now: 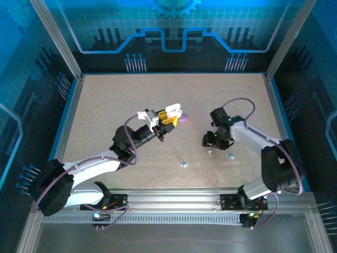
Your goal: Insert wireless bluetooth earbuds into charging case
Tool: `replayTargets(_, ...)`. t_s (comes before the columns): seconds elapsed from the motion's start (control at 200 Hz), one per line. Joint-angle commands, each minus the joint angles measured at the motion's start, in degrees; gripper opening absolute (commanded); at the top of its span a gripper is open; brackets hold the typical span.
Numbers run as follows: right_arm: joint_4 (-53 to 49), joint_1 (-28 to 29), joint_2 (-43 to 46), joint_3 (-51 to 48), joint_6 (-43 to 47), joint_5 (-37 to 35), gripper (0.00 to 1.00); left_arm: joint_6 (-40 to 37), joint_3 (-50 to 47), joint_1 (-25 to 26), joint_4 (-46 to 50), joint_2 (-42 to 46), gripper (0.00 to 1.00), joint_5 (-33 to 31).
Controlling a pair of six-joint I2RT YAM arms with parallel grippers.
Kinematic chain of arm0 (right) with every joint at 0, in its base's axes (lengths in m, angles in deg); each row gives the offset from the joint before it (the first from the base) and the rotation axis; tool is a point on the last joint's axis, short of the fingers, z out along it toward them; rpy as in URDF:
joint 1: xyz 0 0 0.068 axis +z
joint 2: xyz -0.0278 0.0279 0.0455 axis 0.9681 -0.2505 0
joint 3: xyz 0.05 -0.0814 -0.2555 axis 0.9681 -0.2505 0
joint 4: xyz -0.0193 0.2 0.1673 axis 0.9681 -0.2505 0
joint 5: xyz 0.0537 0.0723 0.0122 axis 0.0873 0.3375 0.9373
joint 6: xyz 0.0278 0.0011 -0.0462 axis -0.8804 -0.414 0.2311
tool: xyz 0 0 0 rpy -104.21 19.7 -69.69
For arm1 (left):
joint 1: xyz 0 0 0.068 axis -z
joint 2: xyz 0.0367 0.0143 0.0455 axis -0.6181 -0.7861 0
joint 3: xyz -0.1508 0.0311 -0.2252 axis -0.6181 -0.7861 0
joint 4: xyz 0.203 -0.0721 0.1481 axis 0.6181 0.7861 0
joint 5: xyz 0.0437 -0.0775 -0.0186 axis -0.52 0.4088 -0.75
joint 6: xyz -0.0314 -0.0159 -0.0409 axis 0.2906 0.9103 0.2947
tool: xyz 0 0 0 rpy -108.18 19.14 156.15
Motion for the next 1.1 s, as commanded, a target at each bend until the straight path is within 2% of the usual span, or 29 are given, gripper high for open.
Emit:
replayTargets(0.0, -3.69, 1.61, -2.97, 1.77, 2.41, -2.02, 0.53, -0.43, -0.67, 0.34, -1.01, 1.65, 0.23, -1.01)
replayTargets(0.51, -5.02, 2.78, -10.22, 5.11, 4.90, -3.14, 0.48, -0.35, -0.85, 0.34, -0.84, 1.91, 0.23, -0.97)
replayTargets(0.715, -4.82, 2.80, -11.77, 5.59, 5.53, -2.63, 0.41, -0.40, -0.94, 0.36, -0.84, 2.01, 0.23, -1.06)
replayTargets(1.096, -5.32, 2.89, -12.55, 5.52, 5.24, -2.42, 0.34, -0.35, -0.81, 0.40, -0.67, 1.81, 0.23, -1.19)
